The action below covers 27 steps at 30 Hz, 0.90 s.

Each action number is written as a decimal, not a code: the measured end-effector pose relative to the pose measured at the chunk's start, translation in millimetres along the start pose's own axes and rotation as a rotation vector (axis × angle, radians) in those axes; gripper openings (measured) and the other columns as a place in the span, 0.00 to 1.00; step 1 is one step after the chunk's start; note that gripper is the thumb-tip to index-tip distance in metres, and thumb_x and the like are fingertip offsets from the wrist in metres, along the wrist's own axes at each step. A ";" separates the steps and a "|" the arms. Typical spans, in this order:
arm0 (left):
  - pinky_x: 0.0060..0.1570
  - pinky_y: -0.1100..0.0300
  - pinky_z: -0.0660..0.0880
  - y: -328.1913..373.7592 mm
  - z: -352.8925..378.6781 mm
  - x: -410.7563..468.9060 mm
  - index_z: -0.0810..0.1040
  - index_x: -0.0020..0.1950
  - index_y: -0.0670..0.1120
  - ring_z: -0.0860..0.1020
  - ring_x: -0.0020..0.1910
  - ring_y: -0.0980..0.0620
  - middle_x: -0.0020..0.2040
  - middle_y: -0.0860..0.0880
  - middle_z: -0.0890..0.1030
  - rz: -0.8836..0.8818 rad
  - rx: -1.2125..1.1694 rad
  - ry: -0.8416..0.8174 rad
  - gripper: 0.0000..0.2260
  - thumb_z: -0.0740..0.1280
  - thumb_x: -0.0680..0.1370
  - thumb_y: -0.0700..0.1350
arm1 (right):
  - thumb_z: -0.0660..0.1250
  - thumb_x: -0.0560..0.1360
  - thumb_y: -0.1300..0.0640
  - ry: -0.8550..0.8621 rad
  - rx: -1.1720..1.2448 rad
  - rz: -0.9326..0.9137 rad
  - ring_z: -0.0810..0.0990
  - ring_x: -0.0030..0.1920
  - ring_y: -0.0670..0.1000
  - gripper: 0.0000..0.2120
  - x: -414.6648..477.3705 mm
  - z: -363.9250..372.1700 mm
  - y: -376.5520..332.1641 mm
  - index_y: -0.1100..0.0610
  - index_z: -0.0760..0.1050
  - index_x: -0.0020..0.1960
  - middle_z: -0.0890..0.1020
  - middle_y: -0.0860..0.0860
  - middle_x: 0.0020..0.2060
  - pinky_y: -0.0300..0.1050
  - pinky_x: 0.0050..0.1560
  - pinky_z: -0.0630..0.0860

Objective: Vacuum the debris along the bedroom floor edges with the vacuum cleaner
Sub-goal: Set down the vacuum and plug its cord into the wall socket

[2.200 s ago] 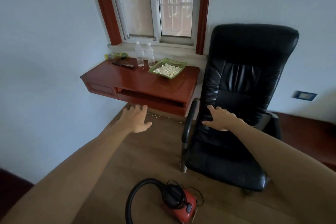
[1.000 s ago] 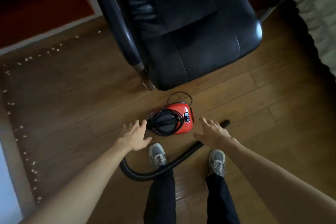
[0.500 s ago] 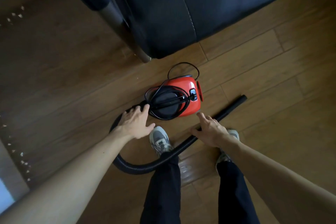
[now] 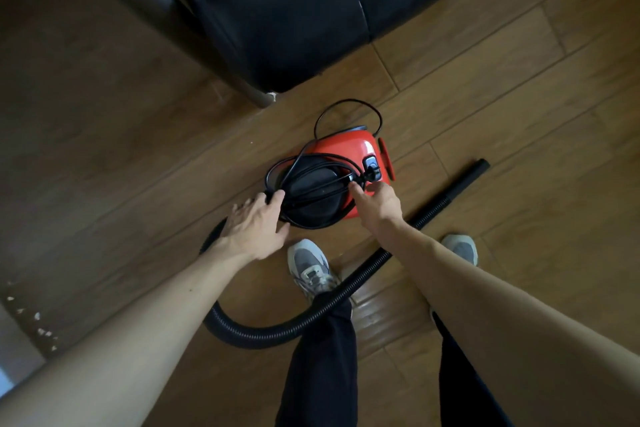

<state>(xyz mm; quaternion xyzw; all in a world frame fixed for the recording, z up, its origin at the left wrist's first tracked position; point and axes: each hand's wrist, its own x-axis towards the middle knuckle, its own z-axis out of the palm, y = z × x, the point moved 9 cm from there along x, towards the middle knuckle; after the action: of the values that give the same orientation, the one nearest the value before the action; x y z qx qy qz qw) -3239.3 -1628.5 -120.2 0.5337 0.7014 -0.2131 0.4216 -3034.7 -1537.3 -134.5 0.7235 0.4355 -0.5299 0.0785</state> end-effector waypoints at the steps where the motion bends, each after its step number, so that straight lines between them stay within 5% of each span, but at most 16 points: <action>1: 0.64 0.42 0.69 0.9 -1.3 0.9 0.61 0.76 0.48 0.73 0.64 0.39 0.64 0.41 0.73 0.013 -0.001 0.037 0.27 0.63 0.80 0.54 | 0.64 0.79 0.47 0.032 0.058 0.033 0.79 0.44 0.58 0.16 6.3 2.1 1.5 0.61 0.76 0.50 0.78 0.54 0.41 0.52 0.54 0.79; 9: 0.56 0.42 0.74 -0.1 -6.1 4.7 0.74 0.63 0.45 0.76 0.55 0.41 0.54 0.44 0.76 0.080 0.017 0.213 0.14 0.66 0.78 0.46 | 0.68 0.78 0.52 0.220 0.307 0.248 0.69 0.27 0.51 0.22 32.0 8.7 18.6 0.57 0.64 0.30 0.70 0.50 0.27 0.45 0.36 0.69; 13: 0.48 0.43 0.75 1.7 -19.3 1.3 0.77 0.57 0.44 0.76 0.49 0.41 0.49 0.44 0.73 0.128 0.021 0.320 0.10 0.69 0.76 0.42 | 0.68 0.78 0.52 0.266 0.345 0.231 0.69 0.30 0.52 0.23 35.1 0.9 13.1 0.55 0.64 0.28 0.70 0.50 0.27 0.45 0.40 0.69; 17: 0.40 0.44 0.75 11.9 -41.2 -2.8 0.78 0.49 0.42 0.73 0.46 0.42 0.49 0.43 0.72 0.179 0.007 0.427 0.07 0.71 0.73 0.35 | 0.68 0.77 0.50 0.261 0.432 0.217 0.84 0.41 0.58 0.16 30.9 -4.9 3.1 0.57 0.76 0.35 0.84 0.56 0.37 0.53 0.52 0.81; 27: 0.42 0.51 0.72 52.3 -83.1 -16.6 0.80 0.45 0.42 0.76 0.39 0.42 0.36 0.46 0.75 0.313 -0.066 0.501 0.09 0.75 0.69 0.33 | 0.65 0.80 0.52 0.315 0.568 0.120 0.85 0.38 0.58 0.10 8.4 -66.2 -36.4 0.60 0.75 0.50 0.84 0.59 0.43 0.58 0.45 0.84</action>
<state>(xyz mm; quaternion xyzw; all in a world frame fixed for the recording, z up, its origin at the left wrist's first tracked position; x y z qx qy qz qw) -3219.7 -1557.9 -52.8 0.6573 0.6994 0.0157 0.2804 -3014.0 -1472.5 -100.6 0.8139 0.2336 -0.5061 -0.1637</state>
